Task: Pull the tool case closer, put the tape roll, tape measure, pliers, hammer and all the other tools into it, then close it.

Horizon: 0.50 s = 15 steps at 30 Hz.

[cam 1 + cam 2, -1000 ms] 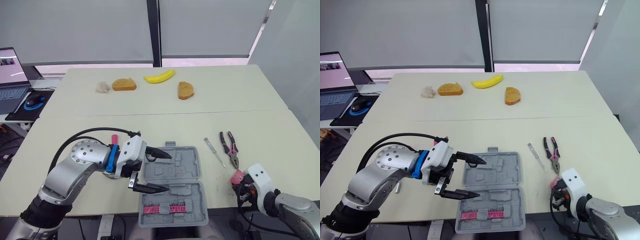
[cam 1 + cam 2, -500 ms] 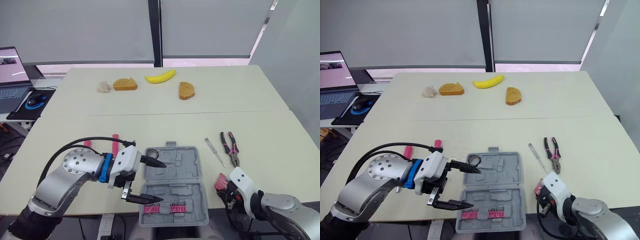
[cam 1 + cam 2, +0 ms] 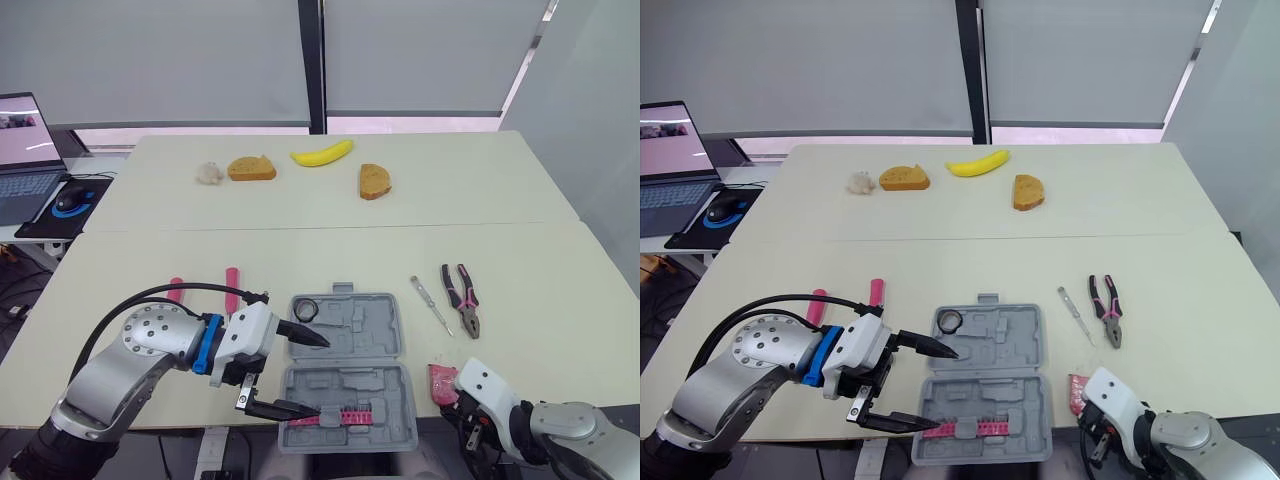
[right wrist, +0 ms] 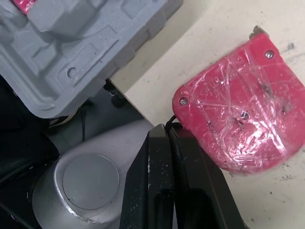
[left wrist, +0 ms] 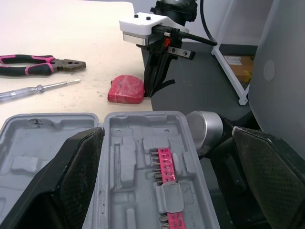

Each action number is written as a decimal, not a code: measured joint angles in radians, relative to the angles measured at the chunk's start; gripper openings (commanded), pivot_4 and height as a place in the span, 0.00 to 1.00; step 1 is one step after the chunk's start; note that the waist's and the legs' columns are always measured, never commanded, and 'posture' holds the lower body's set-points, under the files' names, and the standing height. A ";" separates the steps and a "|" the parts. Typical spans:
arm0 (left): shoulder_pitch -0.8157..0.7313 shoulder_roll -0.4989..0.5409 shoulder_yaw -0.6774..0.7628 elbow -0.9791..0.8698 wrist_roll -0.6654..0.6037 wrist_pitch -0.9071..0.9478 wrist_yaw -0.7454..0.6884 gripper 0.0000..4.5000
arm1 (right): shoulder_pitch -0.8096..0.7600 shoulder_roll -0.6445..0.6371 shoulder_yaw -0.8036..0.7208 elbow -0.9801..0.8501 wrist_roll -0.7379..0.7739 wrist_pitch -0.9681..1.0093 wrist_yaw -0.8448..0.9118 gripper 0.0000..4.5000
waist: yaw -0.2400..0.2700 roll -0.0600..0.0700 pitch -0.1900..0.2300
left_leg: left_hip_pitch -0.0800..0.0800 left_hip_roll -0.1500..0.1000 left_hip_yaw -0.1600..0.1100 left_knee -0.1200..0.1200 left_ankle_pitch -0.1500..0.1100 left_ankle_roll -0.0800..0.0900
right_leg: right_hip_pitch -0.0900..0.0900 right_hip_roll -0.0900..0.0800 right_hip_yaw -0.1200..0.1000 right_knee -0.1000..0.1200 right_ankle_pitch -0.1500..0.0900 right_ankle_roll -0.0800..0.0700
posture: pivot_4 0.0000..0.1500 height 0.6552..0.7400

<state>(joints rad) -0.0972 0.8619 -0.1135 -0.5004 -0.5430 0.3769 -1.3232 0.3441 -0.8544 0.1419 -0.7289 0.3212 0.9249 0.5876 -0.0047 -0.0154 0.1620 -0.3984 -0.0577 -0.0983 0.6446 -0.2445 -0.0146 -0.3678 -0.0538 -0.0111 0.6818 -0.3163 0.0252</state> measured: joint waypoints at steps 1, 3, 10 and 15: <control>0.000 0.000 -0.001 0.000 0.002 -0.003 -0.001 1.00 | -0.001 0.000 0.000 0.001 -0.003 -0.002 0.000 0.00 | 0.000 0.000 0.000 | 0.000 0.000 0.000 0.000 0.000 0.000 | 0.000 0.000 0.000 0.000 0.000 0.000 | 1.00 1.00; 0.000 0.000 -0.001 0.001 0.008 -0.013 -0.003 1.00 | -0.001 0.000 0.000 0.004 -0.005 -0.004 0.000 0.00 | 0.001 0.000 0.000 | 0.000 0.000 0.000 0.000 0.000 0.000 | 0.000 0.000 0.000 0.000 0.000 0.000 | 1.00 1.00; -0.001 -0.001 -0.007 0.001 0.015 -0.015 -0.003 1.00 | 0.004 0.042 -0.046 -0.014 0.052 0.056 0.000 0.05 | 0.001 0.000 0.000 | 0.000 0.000 0.000 0.000 0.000 0.000 | 0.000 0.000 0.000 0.000 0.000 0.000 | 1.00 1.00; 0.006 0.000 -0.007 0.001 0.017 -0.019 -0.003 1.00 | 0.052 0.008 -0.160 -0.115 0.173 0.161 0.049 0.29 | 0.003 0.000 0.000 | 0.000 0.000 0.000 0.000 0.000 0.000 | 0.000 0.000 0.000 0.000 0.000 0.000 | 1.00 1.00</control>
<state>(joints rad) -0.0911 0.8615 -0.1202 -0.4992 -0.5258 0.3581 -1.3258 0.3964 -0.8468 -0.0178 -0.8436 0.4944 1.0857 0.6366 -0.0020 -0.0153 0.1621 -0.3985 -0.0580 -0.0983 0.6448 -0.2445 -0.0145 -0.3675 -0.0540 -0.0110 0.6816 -0.3163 0.0252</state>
